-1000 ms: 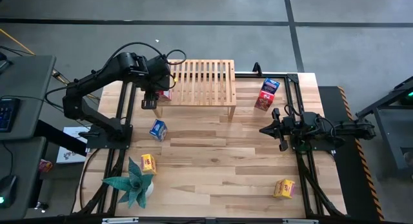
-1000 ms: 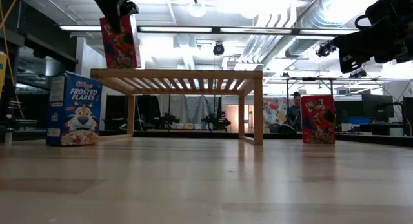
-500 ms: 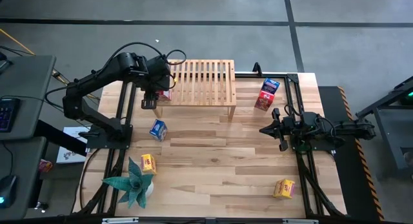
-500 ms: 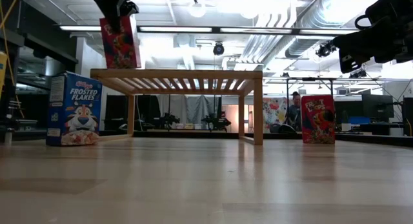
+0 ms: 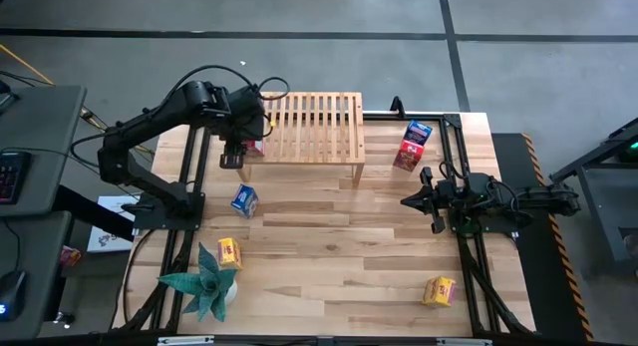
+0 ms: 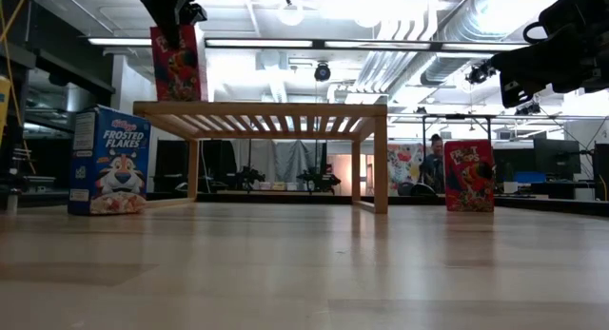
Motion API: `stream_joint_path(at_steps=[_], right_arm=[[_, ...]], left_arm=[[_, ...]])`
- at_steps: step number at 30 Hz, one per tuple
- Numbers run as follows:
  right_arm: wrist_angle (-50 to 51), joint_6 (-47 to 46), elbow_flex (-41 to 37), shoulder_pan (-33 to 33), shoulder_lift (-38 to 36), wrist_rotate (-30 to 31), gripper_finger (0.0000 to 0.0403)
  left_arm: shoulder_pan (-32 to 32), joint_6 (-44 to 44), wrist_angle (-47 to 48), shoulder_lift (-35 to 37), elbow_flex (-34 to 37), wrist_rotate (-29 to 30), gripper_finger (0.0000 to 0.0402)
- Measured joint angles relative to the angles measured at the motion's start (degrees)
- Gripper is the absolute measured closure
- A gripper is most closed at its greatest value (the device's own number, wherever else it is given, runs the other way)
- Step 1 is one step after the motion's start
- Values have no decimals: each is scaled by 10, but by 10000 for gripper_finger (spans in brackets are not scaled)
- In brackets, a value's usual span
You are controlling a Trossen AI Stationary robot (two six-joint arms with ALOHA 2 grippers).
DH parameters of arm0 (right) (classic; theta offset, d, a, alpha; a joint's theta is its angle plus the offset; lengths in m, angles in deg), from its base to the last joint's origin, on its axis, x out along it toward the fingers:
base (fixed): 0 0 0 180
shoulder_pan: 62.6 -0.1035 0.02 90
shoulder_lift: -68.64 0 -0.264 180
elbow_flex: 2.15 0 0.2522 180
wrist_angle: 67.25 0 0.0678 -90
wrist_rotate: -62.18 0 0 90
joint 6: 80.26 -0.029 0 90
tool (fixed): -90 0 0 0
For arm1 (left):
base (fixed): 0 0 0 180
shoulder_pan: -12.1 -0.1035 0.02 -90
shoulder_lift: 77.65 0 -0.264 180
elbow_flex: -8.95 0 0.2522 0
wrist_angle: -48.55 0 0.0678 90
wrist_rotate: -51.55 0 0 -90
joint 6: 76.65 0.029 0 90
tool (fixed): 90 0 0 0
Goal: Stack cereal on shelf
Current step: Put the left red cereal box on the shelf
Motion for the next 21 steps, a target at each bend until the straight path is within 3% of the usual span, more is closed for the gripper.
stream_joint_path(at_steps=[7, 21], right_arm=[[0, 0, 0, 0, 0, 0, 403], [0, 0, 0, 0, 0, 0, 403]], left_arm=[[1, 0, -10, -19, -2, 24, 214], [0, 3, -28, -30, 0, 86, 138]])
